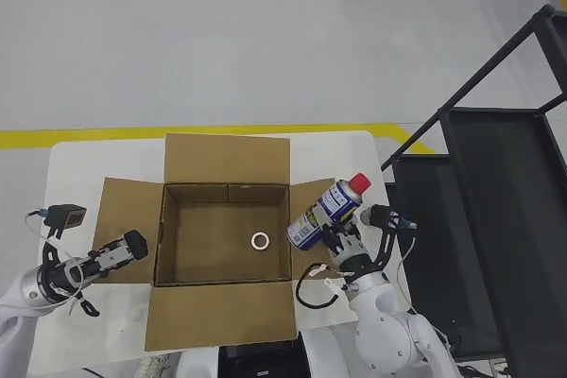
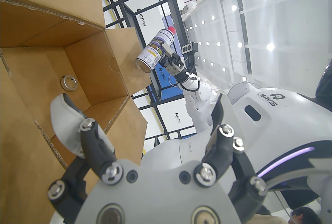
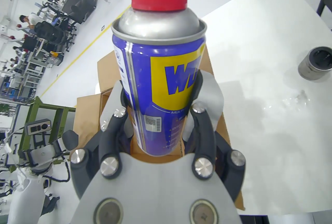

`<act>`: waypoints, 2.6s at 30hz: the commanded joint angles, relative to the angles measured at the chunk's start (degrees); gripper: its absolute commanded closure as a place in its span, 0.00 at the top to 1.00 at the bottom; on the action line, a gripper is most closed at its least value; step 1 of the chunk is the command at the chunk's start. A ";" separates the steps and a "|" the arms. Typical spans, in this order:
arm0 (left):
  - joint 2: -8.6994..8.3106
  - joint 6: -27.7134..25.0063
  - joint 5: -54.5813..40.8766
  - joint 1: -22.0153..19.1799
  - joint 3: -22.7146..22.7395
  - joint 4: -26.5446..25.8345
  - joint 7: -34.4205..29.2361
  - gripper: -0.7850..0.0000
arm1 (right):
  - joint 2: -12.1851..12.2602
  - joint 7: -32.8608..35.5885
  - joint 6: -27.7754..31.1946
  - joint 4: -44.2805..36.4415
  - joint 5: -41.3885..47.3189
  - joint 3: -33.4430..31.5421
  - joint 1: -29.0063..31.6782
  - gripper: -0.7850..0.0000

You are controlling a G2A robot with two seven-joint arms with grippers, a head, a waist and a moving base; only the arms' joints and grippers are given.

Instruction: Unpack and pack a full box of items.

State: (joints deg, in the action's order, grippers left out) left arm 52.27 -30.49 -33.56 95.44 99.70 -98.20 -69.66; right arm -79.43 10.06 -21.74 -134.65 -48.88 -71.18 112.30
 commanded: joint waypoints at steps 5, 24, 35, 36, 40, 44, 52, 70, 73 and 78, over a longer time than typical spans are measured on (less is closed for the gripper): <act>0.00 0.00 0.00 0.00 0.00 0.00 0.00 1.00 | -0.01 0.05 -0.56 0.00 -0.11 0.08 -0.07 0.00; 0.00 0.00 0.00 0.00 0.00 0.00 0.00 1.00 | 0.02 -6.06 4.44 0.00 5.39 -4.03 1.03 0.00; 0.00 0.00 0.00 0.00 0.00 0.00 0.00 1.00 | -0.18 -22.87 15.93 0.00 22.31 -20.95 7.31 0.00; 0.00 0.00 0.00 0.00 0.00 0.00 0.00 1.00 | -0.18 -23.27 16.16 0.00 22.79 -22.33 7.81 0.00; 0.00 0.00 0.00 0.00 0.00 0.00 0.00 1.00 | -0.14 -24.27 15.96 0.00 19.77 -25.02 9.75 0.00; 0.00 0.00 0.00 0.00 0.00 0.00 0.00 1.00 | -0.21 -27.48 15.62 1.98 11.10 -23.27 11.42 0.00; 0.00 0.00 0.00 0.00 0.00 0.00 0.00 1.00 | -1.11 -40.09 12.26 12.28 0.86 -15.92 9.17 0.00; 0.00 0.00 0.00 0.00 0.00 0.00 0.00 1.00 | -2.76 -58.51 -2.07 30.17 -16.75 -9.30 3.75 0.00; 0.00 0.00 0.00 0.00 0.00 0.00 0.00 1.00 | -2.76 -58.51 -2.07 30.17 -16.75 -9.30 3.75 0.00; 0.00 0.00 0.00 0.00 0.00 0.00 0.00 1.00 | -2.76 -58.51 -2.07 30.17 -16.75 -9.30 3.75 0.00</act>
State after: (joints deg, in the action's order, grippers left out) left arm 52.27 -30.49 -33.56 95.44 99.70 -98.20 -69.66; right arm -82.20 -48.45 -23.81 -104.48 -65.62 -80.48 116.05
